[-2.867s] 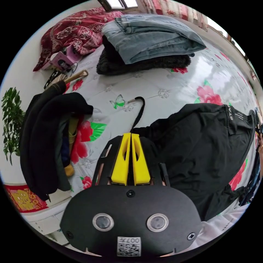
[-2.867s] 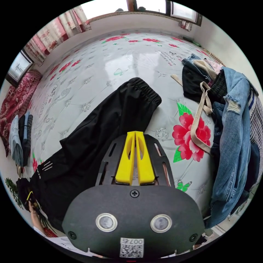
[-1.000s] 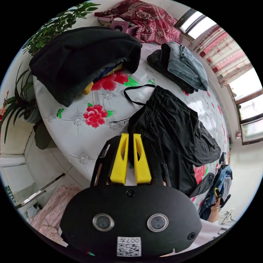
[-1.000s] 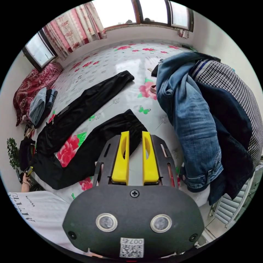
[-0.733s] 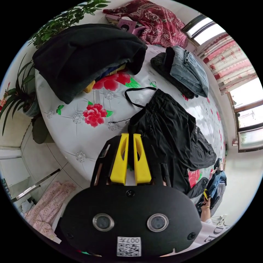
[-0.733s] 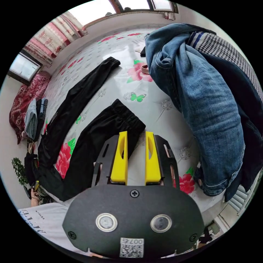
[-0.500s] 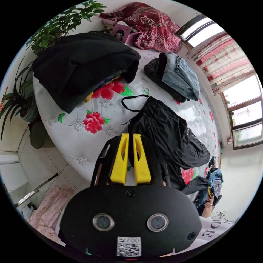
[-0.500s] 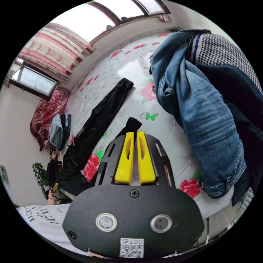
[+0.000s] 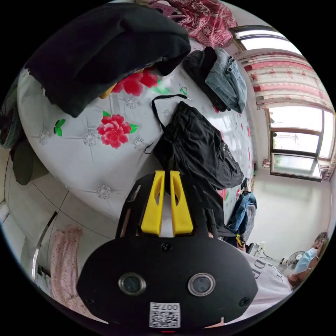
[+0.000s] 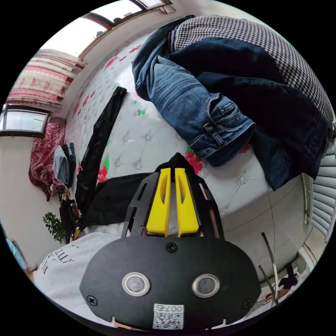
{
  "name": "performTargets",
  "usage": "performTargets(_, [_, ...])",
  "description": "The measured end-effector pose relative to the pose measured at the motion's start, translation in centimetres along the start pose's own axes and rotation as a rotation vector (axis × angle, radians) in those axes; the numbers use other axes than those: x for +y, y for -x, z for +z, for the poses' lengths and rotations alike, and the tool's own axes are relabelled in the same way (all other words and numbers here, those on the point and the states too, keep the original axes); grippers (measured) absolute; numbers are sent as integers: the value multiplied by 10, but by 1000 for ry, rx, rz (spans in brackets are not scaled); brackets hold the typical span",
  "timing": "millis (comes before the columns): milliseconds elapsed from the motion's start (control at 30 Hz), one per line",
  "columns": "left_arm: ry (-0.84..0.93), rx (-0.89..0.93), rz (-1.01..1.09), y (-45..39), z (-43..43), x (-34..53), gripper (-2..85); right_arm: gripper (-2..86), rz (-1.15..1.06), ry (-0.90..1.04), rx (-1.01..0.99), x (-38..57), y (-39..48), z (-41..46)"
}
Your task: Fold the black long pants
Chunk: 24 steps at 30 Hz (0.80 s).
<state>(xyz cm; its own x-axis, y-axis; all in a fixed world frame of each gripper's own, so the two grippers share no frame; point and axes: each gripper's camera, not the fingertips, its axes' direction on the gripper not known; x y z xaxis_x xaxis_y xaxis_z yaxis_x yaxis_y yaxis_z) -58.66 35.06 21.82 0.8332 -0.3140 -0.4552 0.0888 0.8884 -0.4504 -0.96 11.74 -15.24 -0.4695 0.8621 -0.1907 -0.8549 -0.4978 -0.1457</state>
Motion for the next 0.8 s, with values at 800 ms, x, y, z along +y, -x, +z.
performTargets(800, [-47, -7, 358, -96, -55, -48, 1, -1, -365, -320, -272, -3, 104, -87])
